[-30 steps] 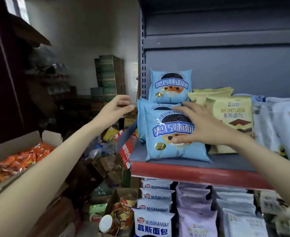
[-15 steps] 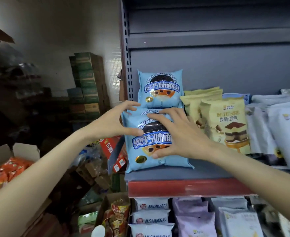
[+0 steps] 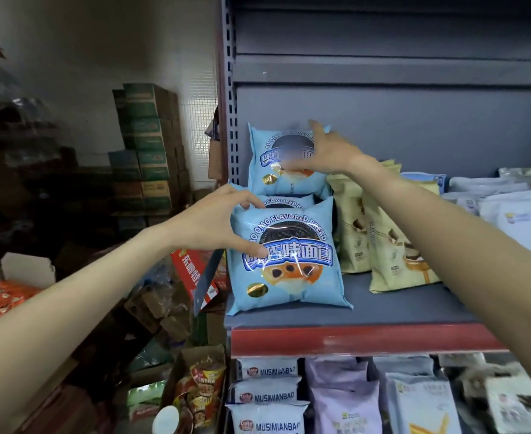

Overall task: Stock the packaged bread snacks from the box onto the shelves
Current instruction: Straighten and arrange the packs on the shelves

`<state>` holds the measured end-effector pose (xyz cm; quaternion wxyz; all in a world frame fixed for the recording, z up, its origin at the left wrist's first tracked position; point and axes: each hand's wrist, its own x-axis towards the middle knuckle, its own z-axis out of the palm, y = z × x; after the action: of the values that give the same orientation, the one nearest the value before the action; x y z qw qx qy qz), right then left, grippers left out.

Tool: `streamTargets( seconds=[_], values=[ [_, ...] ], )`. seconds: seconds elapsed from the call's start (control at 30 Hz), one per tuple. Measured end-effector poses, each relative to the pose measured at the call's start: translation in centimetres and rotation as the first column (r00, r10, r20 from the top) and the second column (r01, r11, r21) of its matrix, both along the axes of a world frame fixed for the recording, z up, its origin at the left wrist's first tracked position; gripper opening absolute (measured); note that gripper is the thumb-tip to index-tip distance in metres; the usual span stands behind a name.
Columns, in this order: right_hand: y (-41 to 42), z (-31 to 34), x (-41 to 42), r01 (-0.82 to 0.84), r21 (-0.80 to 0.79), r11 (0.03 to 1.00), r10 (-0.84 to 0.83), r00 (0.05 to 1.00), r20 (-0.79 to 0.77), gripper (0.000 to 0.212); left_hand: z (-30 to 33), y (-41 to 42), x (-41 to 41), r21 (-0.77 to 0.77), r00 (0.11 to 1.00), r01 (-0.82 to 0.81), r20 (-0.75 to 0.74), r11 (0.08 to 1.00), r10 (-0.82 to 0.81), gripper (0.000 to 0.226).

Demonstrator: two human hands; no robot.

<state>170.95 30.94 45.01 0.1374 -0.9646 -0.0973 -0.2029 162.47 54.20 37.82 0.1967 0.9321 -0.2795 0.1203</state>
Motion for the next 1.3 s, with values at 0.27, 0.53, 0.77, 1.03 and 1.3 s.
streamTargets(
  seconds=[0.27, 0.53, 0.77, 1.03, 1.3],
  values=[
    [-0.8, 1.0, 2.6, -0.073, 0.197, 0.978, 0.118, 0.966, -0.229, 0.111, -0.3, -0.2, -0.8, -0.001, 0.997, 0.023, 0.067, 1.0, -0.023, 0.079],
    [0.8, 0.1, 2.2, -0.21, 0.249, 0.945, 0.186, 0.976, 0.117, 0.103, -1.0, -1.6, -2.0, 0.145, 0.978, 0.066, 0.187, 0.987, -0.093, 0.081],
    [-0.4, 1.3, -2.7, -0.363, 0.444, 0.819, 0.198, 0.905, 0.376, 0.098, -2.2, -2.6, -1.7, 0.263, 0.976, -0.015, 0.213, 0.965, -0.043, 0.11],
    [-2.6, -1.1, -9.9, -0.49, 0.482, 0.727, 0.292, 0.855, 0.429, 0.1, -3.3, -2.5, -0.1, 0.176, 0.927, -0.058, 0.374, 0.983, -0.013, 0.11],
    [-4.8, -9.1, -15.0, -0.476, 0.484, 0.734, 0.348, 0.876, 0.333, 0.1, -4.3, -2.0, -0.7, 0.012, 0.929, -0.156, 0.341, 0.988, 0.143, 0.123]
  ],
)
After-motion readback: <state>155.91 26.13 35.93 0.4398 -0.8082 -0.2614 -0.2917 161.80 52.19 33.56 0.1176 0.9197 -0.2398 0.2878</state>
